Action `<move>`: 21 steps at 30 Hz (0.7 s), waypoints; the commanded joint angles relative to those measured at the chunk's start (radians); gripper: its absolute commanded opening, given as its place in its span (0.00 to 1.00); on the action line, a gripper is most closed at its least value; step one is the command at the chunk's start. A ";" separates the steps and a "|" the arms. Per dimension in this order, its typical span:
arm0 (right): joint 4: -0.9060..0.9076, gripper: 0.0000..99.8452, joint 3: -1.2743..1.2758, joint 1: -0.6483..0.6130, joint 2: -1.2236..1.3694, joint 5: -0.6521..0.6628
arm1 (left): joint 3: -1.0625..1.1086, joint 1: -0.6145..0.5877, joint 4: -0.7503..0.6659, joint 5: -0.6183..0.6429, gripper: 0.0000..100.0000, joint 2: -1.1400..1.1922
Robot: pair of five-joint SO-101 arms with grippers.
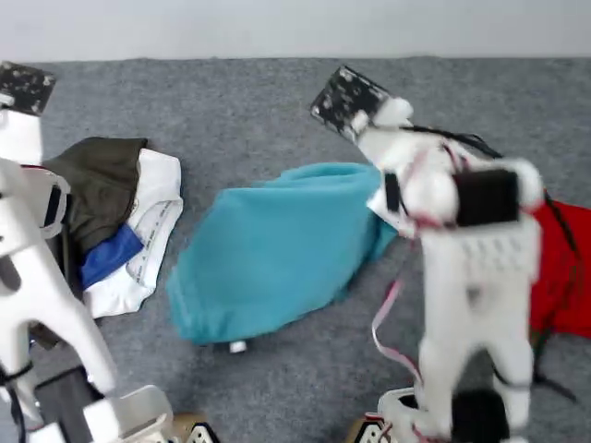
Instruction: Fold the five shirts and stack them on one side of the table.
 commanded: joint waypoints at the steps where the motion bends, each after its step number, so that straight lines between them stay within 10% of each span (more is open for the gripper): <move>1: 0.044 0.01 -0.003 0.016 -0.142 0.049 | -0.005 0.048 0.020 0.008 0.18 -0.094; 21: -0.423 0.01 -0.018 -0.061 0.774 -0.025 | 0.087 0.071 0.018 0.008 0.18 -0.074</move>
